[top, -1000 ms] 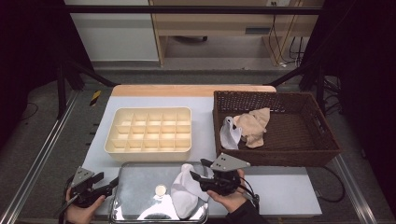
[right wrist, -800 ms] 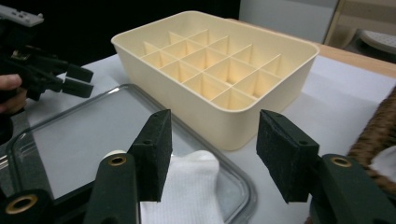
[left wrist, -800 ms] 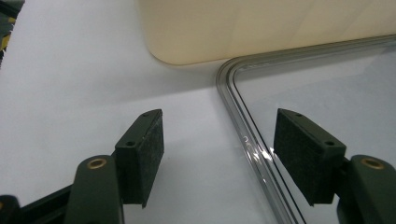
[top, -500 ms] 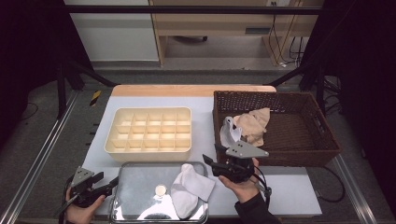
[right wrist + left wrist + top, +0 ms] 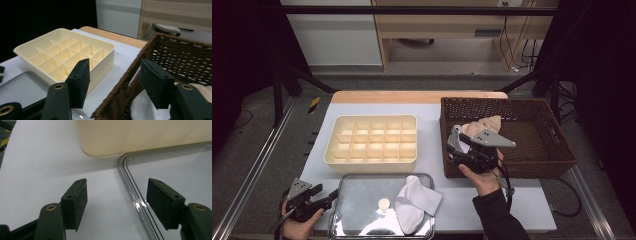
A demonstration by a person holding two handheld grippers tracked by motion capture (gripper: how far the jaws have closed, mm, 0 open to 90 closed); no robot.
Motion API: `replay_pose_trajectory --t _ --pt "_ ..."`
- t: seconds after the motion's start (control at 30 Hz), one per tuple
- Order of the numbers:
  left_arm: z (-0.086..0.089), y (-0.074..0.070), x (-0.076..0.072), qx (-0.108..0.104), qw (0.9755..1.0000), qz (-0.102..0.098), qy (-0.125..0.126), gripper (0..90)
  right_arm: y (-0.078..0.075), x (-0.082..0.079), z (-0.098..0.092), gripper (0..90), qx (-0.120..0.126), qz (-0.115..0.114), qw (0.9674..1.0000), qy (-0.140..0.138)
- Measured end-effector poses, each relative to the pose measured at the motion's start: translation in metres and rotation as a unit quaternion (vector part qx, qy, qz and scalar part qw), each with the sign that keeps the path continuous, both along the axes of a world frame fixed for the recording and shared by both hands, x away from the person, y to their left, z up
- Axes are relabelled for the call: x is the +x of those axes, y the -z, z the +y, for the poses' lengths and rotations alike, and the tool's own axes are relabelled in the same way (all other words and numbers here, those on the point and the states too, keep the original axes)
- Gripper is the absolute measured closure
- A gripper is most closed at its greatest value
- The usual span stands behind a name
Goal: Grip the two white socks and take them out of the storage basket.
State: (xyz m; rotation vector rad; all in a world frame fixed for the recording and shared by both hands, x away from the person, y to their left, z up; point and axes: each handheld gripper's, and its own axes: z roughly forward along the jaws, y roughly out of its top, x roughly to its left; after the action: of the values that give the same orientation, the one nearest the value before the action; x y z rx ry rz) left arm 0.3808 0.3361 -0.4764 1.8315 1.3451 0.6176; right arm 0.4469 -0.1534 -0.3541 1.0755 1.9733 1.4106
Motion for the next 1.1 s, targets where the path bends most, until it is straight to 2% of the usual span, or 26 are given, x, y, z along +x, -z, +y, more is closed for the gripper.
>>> replay_pose_trajectory --t 0.13,0.33,0.67,0.8,0.83,0.93,1.1 --pt "0.0 0.0 0.0 0.001 1.0 0.0 0.0 32.5 -0.007 0.009 -0.005 41.1 -0.004 -0.005 0.9998 0.018" --pt "0.0 0.0 0.0 0.001 1.0 0.0 0.001 32.4 -0.015 0.029 -0.013 41.4 -0.006 0.0 0.9989 0.046" --pt "0.0 0.0 0.0 0.002 1.0 0.0 0.002 32.4 -0.018 0.065 -0.019 44.4 -0.037 0.009 0.9956 0.086" --pt "-0.001 0.001 0.0 0.001 1.0 0.002 0.002 32.5 -0.016 0.077 -0.02 47.6 -0.037 0.015 0.9949 0.092" --pt "-0.001 0.001 0.0 0.002 1.0 0.004 0.002 32.4 -0.015 0.083 -0.02 48.3 -0.049 0.014 0.994 0.097" --pt "-0.001 0.001 0.0 0.001 1.0 0.003 0.002 32.4 -0.013 0.091 -0.018 48.6 -0.058 0.014 0.9934 0.097" --pt "-0.002 0.001 0.0 0.001 1.0 0.003 0.003 32.4 -0.01 0.101 -0.016 47.6 -0.052 0.021 0.9937 0.097"
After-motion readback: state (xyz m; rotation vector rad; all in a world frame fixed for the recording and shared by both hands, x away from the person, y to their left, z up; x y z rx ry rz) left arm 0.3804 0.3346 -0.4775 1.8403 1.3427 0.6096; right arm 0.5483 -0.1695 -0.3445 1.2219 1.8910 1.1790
